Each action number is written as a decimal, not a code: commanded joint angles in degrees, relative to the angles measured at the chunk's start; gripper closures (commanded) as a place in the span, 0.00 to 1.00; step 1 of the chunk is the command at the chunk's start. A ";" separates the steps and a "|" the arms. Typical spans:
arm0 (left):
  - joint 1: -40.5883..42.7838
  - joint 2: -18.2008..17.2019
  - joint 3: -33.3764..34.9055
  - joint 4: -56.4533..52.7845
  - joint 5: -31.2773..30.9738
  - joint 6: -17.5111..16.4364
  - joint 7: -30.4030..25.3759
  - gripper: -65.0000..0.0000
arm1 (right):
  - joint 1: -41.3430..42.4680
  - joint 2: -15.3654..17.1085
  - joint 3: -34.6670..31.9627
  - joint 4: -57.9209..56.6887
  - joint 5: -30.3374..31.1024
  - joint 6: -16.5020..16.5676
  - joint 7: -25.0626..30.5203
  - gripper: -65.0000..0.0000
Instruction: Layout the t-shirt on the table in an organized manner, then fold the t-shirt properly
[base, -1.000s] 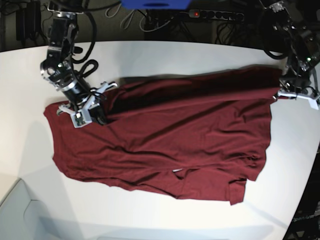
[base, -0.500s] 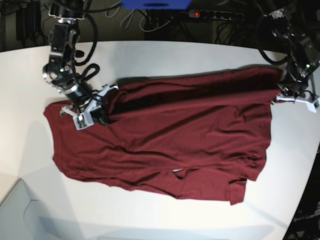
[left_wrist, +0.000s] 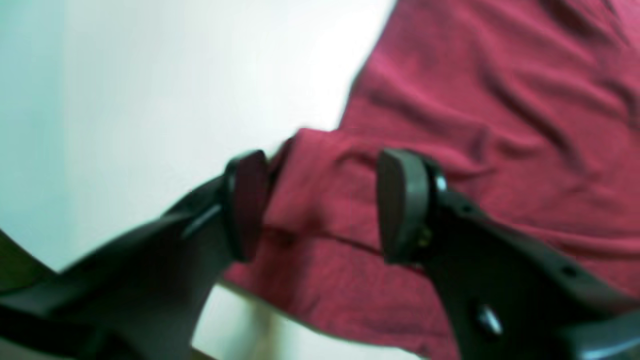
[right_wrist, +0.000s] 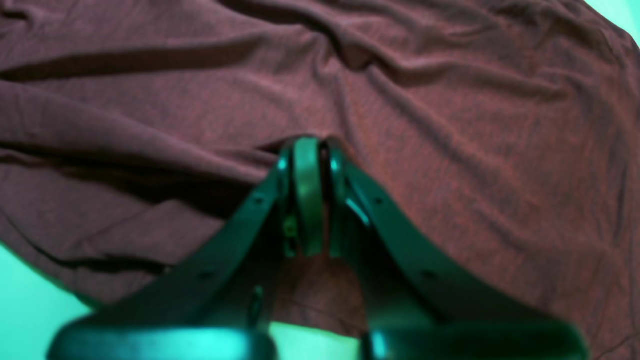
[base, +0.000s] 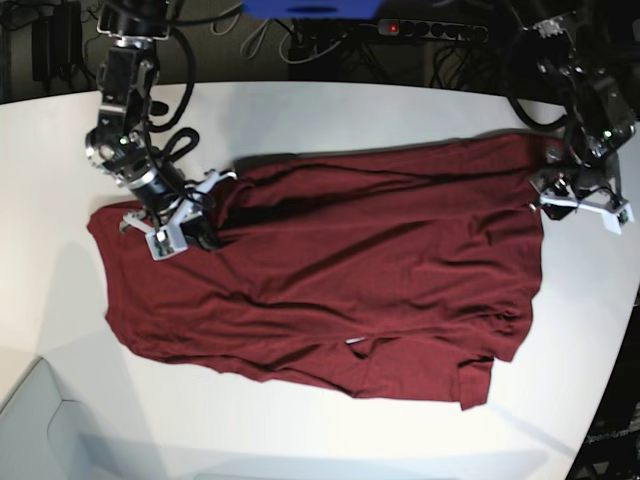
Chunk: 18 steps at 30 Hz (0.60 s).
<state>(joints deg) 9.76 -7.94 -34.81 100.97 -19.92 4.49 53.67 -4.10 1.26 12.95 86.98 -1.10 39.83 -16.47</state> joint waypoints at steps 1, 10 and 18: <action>0.66 -0.89 -0.23 1.85 0.10 0.12 -0.35 0.46 | 0.54 0.37 0.28 1.24 1.06 0.17 1.74 1.00; 6.11 -0.98 -0.49 2.20 0.19 0.12 -1.05 0.45 | -0.78 0.46 0.37 1.59 1.06 0.17 1.74 1.00; 6.20 -0.98 -0.49 -2.02 0.19 0.12 -1.05 0.45 | -1.92 0.37 0.37 1.68 1.06 0.17 1.74 1.00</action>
<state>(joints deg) 16.25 -8.25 -35.07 98.28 -19.68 4.49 53.12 -6.81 1.26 13.10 87.48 -1.13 39.83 -16.34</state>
